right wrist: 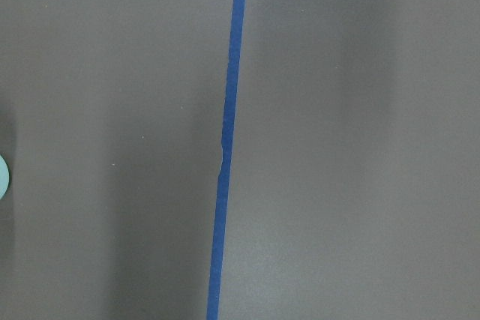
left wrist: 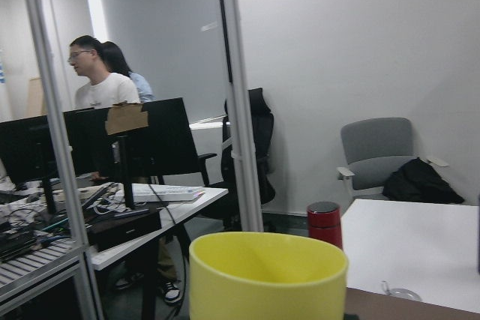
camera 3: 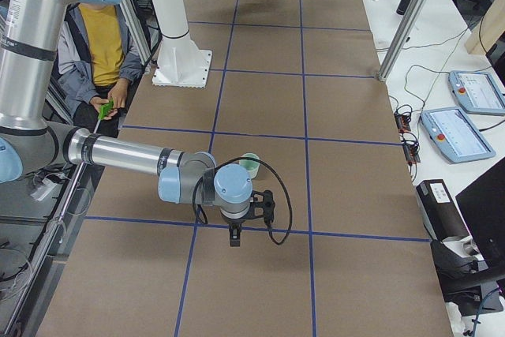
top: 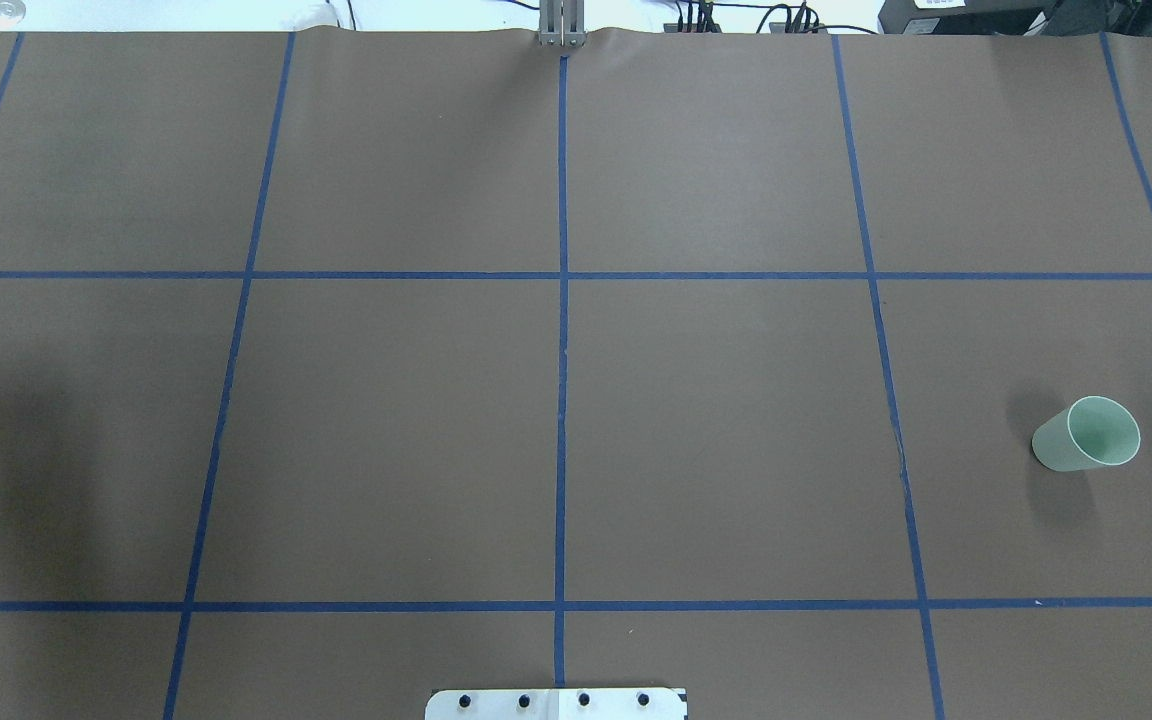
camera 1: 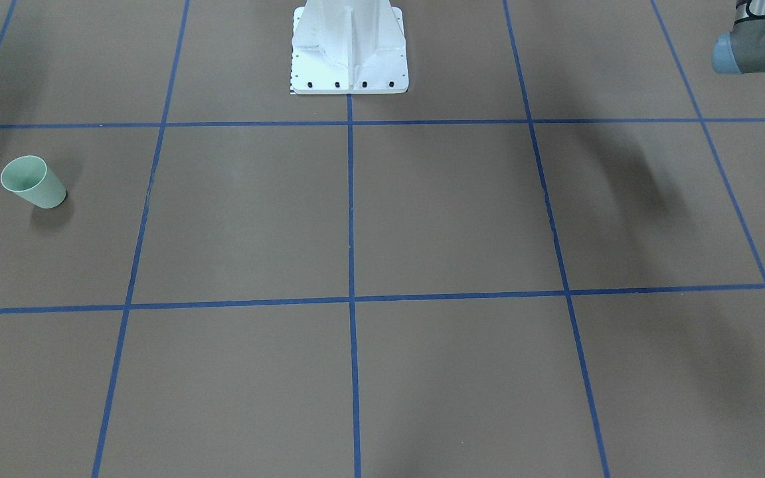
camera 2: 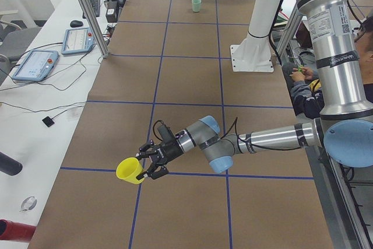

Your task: Transfer and stack yellow cup on green cup

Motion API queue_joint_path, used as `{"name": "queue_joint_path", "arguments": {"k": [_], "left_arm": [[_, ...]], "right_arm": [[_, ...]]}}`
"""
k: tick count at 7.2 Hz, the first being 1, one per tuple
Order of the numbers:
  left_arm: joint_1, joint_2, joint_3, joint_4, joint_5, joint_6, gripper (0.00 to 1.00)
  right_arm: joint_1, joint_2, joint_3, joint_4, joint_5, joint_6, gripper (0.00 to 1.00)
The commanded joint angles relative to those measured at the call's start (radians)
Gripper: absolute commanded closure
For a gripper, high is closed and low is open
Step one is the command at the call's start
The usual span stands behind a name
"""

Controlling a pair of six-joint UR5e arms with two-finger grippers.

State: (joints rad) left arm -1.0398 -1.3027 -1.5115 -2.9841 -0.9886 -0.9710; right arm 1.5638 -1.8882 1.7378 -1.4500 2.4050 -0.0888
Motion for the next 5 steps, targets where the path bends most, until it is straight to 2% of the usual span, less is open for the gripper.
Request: {"name": "queue_joint_path", "arguments": {"k": [1, 2, 3, 5], "left_arm": [[0.001, -0.001, -0.004, -0.201, -0.175, 0.093, 1.0], [0.003, -0.01, 0.004, -0.314, -0.285, 0.098, 1.0], [0.004, -0.051, -0.004, -0.344, -0.332, 0.121, 1.0], [0.014, -0.14, -0.007, -0.451, -0.527, 0.364, 1.0]], "right_arm": [[-0.001, 0.0, 0.002, -0.001, 0.003, 0.004, 0.0], [-0.001, 0.0, 0.0, -0.001, 0.002, 0.004, 0.0], [0.001, 0.0, 0.0, -0.003, 0.002, 0.006, 0.0], [0.005, 0.0, 0.0, -0.001, 0.002, 0.006, 0.0]]}}
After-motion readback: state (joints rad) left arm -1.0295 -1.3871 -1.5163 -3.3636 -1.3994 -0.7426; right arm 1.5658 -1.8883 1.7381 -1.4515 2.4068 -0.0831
